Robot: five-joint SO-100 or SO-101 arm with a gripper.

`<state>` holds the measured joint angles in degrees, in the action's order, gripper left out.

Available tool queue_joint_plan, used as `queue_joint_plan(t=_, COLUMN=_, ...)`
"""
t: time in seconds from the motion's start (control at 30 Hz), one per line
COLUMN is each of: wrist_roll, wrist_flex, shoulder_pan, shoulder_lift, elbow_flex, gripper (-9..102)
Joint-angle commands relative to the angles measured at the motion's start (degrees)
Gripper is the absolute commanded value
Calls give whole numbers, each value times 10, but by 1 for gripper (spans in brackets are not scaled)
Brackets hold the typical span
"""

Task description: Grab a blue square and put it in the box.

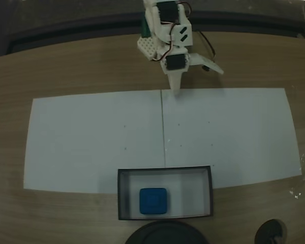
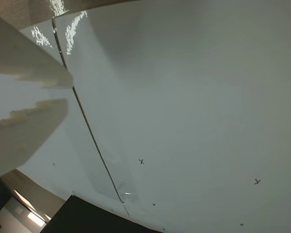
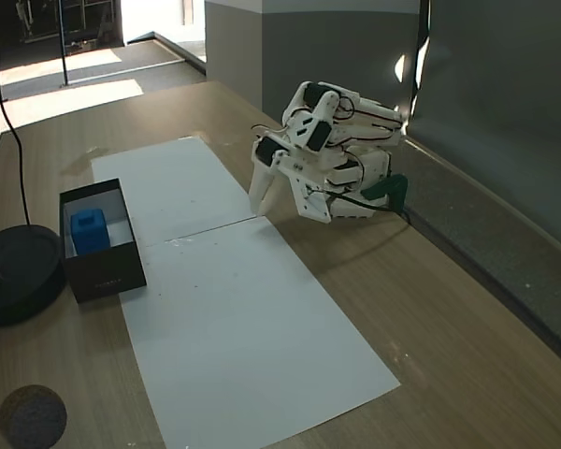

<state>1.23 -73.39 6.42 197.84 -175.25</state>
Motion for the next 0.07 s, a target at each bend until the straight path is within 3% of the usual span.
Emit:
queue_joint_plan(t=0.0, wrist_roll=2, wrist_flex=-8, shoulder_pan=-2, shoulder_lift=11, elbow_flex=34, gripper=0)
queue_joint_plan(t=0.03, wrist_roll=2, wrist_flex=-8, shoulder_pan=-2, shoulder_lift=11, elbow_flex=34, gripper=0)
